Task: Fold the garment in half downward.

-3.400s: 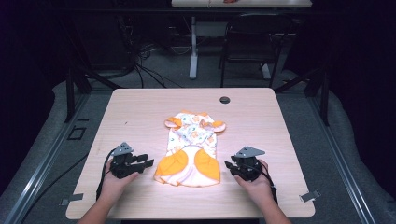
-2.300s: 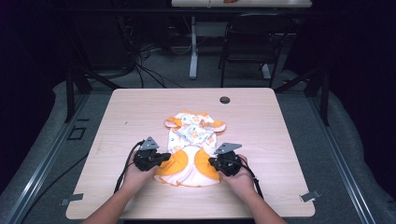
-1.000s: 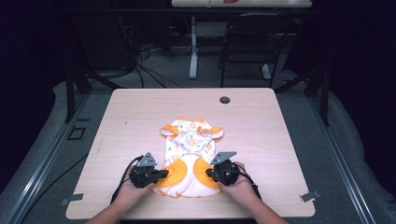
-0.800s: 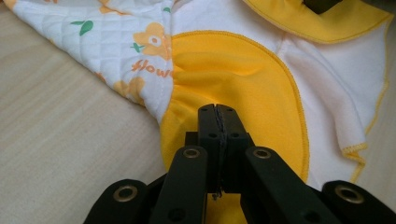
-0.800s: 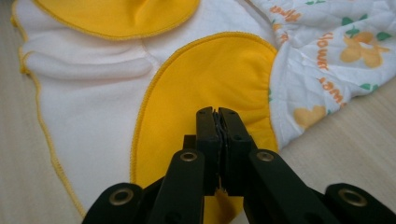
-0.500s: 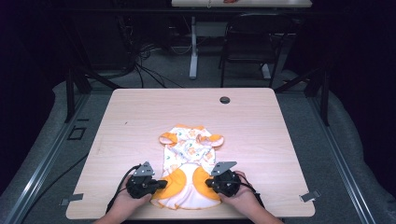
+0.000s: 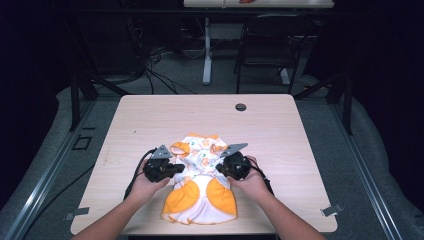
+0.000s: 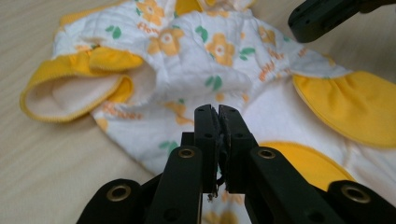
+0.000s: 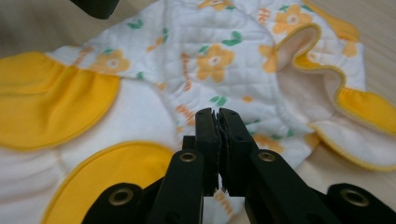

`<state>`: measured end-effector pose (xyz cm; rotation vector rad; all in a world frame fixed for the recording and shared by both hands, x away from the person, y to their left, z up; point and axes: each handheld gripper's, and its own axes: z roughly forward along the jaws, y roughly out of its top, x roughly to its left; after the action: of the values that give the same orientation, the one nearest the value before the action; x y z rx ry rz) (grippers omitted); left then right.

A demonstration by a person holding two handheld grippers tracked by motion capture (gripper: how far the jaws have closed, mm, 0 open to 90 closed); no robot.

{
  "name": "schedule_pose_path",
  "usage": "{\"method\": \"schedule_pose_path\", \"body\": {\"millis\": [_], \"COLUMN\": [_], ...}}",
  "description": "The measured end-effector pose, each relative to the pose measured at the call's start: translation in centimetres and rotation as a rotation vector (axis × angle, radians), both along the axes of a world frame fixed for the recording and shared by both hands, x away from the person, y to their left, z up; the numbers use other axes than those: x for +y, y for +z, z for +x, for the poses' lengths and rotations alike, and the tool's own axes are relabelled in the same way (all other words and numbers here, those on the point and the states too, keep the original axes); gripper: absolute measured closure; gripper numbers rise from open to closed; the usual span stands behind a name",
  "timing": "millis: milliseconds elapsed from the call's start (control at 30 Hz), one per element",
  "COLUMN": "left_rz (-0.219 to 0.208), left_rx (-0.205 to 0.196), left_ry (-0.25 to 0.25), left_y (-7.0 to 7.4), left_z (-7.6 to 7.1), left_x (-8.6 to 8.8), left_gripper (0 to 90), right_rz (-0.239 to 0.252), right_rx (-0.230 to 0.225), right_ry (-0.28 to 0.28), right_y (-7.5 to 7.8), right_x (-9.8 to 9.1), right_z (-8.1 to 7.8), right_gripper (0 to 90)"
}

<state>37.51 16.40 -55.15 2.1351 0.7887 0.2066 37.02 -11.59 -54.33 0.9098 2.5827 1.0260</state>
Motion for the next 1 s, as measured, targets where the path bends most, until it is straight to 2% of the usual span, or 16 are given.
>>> {"method": "schedule_pose_path", "body": {"millis": [133, 233, 333, 533, 700, 733, 767, 900, 1000], "left_rz": [0.031, 0.065, 0.060, 0.076, 0.094, 0.094, 0.087, 0.052, 0.019], "left_rx": [0.001, 0.029, 0.036, 0.059, 0.077, 0.069, 0.063, 0.045, 0.028], "left_ry": [0.031, 0.044, 0.044, 0.015, -0.002, -0.003, -0.003, 0.014, 0.039], "left_y": [-1.3, -2.5, -2.8, -2.6, -2.1, -1.8, -1.4, 0.3, 1.6], "left_z": [1.8, 2.5, 2.4, 1.6, 1.3, 1.5, 1.6, 2.8, 4.2], "left_x": [-0.6, -0.8, -0.7, -0.4, -0.4, -0.3, -0.2, -0.2, -0.2], "left_gripper": [86.4, 86.5, 86.7, 87.3, 86.6, 86.2, 85.6, 82.1, 81.3], "right_rz": [-0.003, -0.021, -0.041, -0.025, -0.060, -0.061, -0.041, -0.002, -0.005], "right_rx": [0.014, 0.026, 0.055, 0.080, 0.100, 0.100, 0.092, 0.057, 0.042], "right_ry": [-0.042, -0.054, -0.035, -0.017, 0.021, 0.024, 0.021, -0.014, -0.053], "right_y": [-1.0, -1.7, -2.4, -2.6, -2.1, -1.8, -1.3, 0.8, 1.8], "right_x": [0.4, 0.5, 0.4, 0.0, 0.5, 0.5, 0.4, -0.1, -0.4], "right_z": [2.0, 2.8, 3.1, 2.8, 2.1, 2.0, 2.1, 3.4, 5.0], "right_gripper": [85.9, 85.4, 85.2, 85.5, 85.0, 85.0, 85.1, 85.3, 85.0]}}
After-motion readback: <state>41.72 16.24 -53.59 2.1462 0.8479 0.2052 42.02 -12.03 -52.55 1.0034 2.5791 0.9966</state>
